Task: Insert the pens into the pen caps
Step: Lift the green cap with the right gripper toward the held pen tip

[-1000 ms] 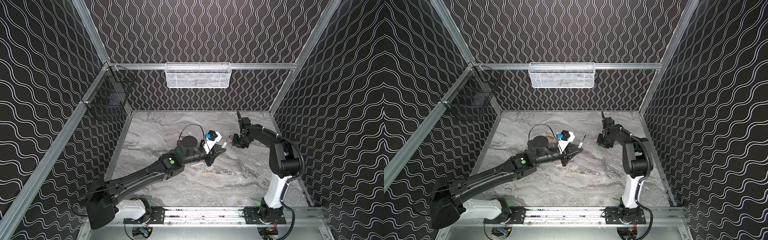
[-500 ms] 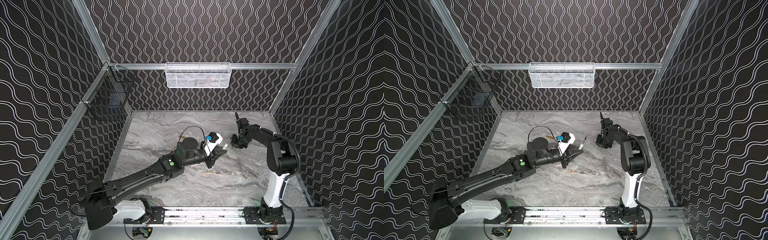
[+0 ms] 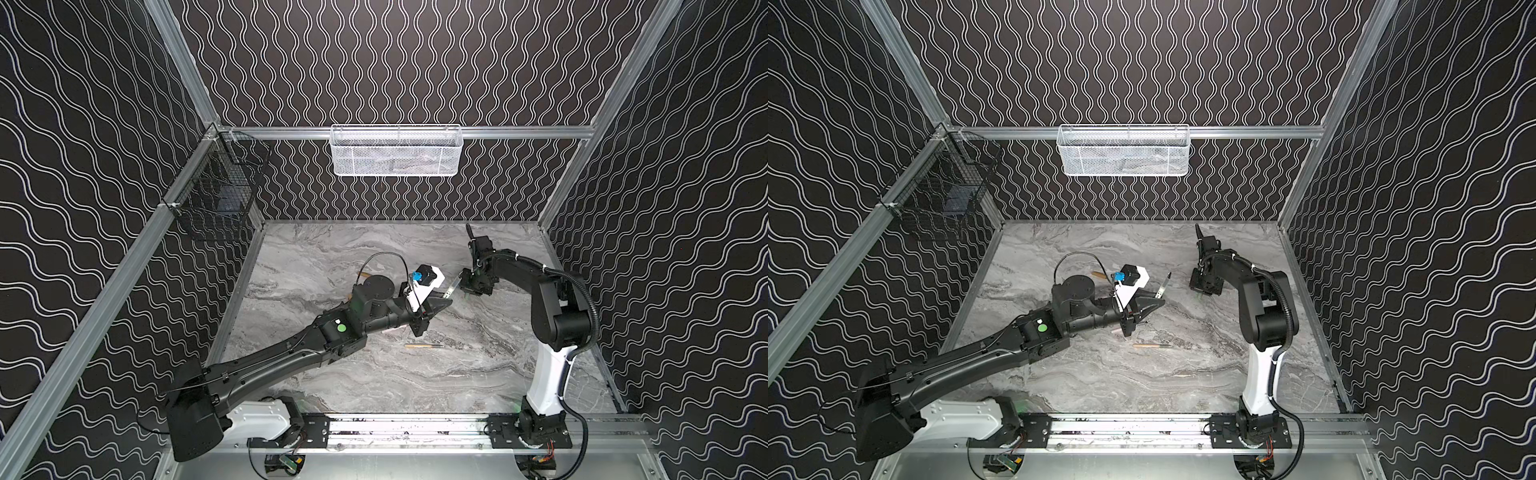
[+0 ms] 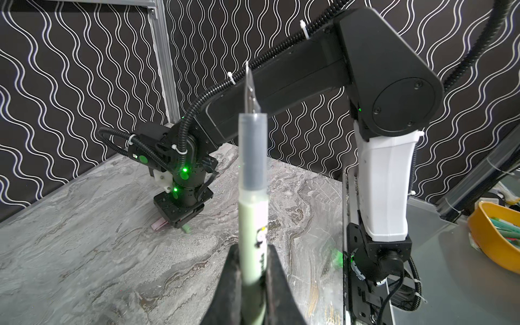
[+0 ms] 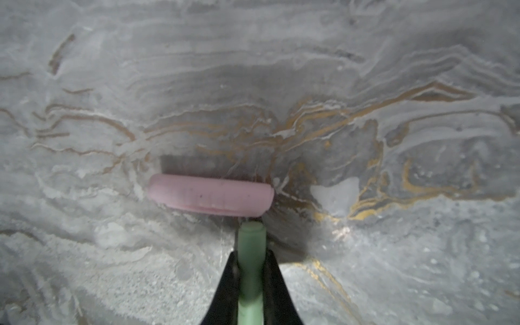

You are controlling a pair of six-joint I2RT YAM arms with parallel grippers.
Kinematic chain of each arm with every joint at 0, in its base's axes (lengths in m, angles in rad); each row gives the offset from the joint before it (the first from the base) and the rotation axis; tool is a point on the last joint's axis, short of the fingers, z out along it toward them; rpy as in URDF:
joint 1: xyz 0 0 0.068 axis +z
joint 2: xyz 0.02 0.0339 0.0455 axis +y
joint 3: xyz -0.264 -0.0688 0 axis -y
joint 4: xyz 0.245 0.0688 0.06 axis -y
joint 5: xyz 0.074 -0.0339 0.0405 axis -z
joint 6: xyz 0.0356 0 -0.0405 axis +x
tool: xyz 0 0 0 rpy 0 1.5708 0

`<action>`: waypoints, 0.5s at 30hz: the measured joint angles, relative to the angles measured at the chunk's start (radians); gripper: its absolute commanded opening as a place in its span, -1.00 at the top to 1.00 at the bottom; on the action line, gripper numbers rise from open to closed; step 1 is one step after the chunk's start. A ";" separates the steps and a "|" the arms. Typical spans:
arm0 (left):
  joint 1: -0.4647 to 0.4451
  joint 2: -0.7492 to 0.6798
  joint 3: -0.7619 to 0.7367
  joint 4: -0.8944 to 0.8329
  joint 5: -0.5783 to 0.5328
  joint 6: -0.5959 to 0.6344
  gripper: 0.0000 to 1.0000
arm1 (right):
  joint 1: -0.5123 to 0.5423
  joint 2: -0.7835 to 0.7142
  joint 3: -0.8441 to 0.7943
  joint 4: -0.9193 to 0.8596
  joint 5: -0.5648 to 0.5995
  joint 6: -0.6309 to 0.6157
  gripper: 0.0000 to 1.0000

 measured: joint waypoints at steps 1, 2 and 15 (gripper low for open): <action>-0.001 -0.002 0.000 -0.001 -0.003 0.000 1.00 | 0.003 -0.014 -0.007 0.000 -0.001 0.000 0.80; -0.001 -0.004 0.000 -0.002 -0.006 0.000 1.00 | 0.006 -0.032 -0.016 0.003 -0.003 0.000 0.80; -0.002 -0.058 -0.055 0.016 -0.174 0.023 1.00 | 0.106 -0.456 -0.287 0.225 -0.085 0.027 0.87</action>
